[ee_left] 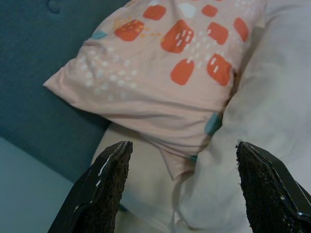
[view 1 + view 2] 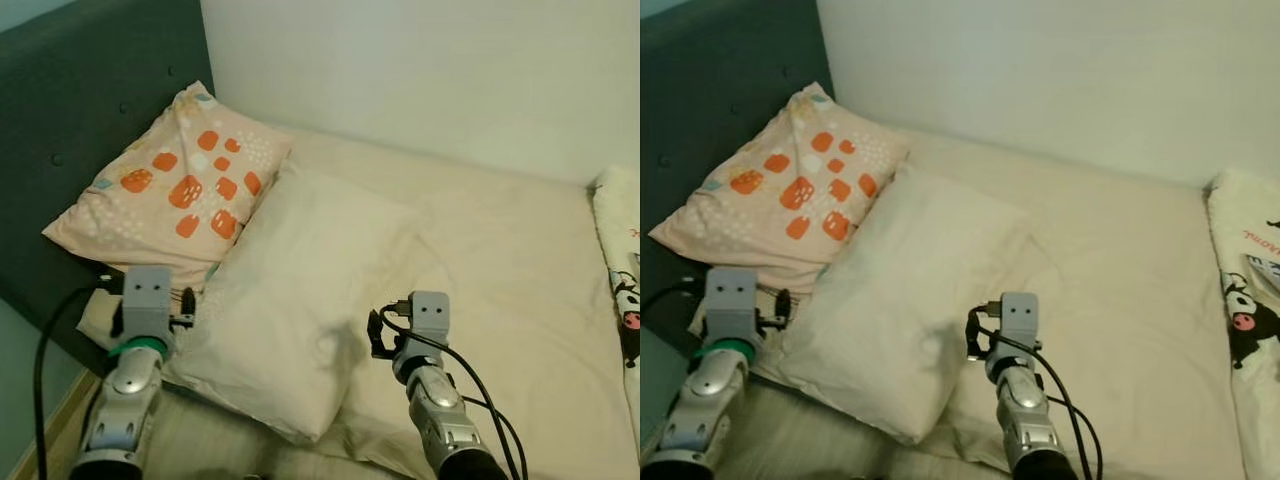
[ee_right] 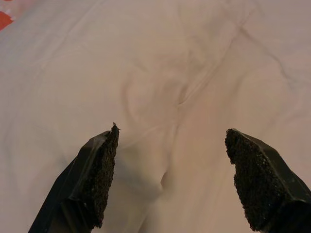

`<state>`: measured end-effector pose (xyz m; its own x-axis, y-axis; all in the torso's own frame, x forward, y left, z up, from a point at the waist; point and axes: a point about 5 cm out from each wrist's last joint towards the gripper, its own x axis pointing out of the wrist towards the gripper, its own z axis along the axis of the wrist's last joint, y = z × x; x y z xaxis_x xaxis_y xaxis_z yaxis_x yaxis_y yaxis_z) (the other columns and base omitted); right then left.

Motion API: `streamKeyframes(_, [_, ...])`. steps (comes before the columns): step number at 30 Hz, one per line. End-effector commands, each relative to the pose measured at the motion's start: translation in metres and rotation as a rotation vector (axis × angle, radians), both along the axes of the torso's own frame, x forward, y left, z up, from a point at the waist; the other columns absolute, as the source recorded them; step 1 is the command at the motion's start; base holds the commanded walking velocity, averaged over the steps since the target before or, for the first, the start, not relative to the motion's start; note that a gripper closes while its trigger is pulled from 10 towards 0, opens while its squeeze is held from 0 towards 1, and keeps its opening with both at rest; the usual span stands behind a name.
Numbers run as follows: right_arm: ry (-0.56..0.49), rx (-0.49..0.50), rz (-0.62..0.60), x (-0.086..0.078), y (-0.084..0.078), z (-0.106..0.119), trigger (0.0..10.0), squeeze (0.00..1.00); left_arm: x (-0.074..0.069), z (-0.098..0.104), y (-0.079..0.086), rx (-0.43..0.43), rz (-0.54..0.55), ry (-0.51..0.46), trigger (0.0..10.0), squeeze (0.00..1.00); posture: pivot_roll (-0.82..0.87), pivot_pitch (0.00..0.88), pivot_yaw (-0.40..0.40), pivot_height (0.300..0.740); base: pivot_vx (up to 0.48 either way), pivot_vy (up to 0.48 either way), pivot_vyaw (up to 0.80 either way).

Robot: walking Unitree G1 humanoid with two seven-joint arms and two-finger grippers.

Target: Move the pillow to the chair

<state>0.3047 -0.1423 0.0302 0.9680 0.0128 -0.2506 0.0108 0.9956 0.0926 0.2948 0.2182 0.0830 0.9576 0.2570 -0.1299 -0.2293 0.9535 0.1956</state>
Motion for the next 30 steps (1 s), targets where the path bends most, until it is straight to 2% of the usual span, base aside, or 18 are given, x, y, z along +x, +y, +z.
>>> streamKeyframes(1, [0.032, 0.013, -0.011, -0.004, -0.002, -0.006, 10.0, 0.0, -0.004, -0.009, -0.001, -0.004, 0.003, 0.03, 10.0, 0.0, 0.15, 0.032, 0.032, 0.669, 0.0, 0.0, 0.0])
streamKeyframes(10, [0.041, 0.01, 0.004, -0.004, -0.001, -0.008, 10.0, 0.0, -0.009, -0.01, 0.007, 0.018, 0.048, 0.023, 10.0, 0.0, 0.16, 0.039, 0.022, 0.634, 0.0, 0.0, 0.0])
streamKeyframes(22, [0.037, -0.001, 0.018, -0.004, 0.0, -0.007, 10.0, 0.0, -0.012, -0.013, 0.017, 0.037, 0.078, 0.034, 10.0, 0.0, 0.15, 0.046, 0.018, 0.634, 0.0, 0.0, 0.0])
streamKeyframes(27, [0.034, 0.002, 0.017, -0.002, 0.0, -0.005, 10.0, 0.0, -0.015, -0.008, 0.028, 0.052, 0.156, -0.009, 10.0, 0.0, 0.15, 0.056, 0.016, 0.634, 0.0, 0.0, 0.0])
streamKeyframes(30, [0.021, 0.006, 0.012, 0.0, -0.001, -0.002, 10.0, 0.0, -0.015, -0.004, 0.031, 0.049, 0.163, -0.035, 10.0, 0.0, 0.14, 0.06, 0.016, 0.634, 0.0, 0.0, 0.0])
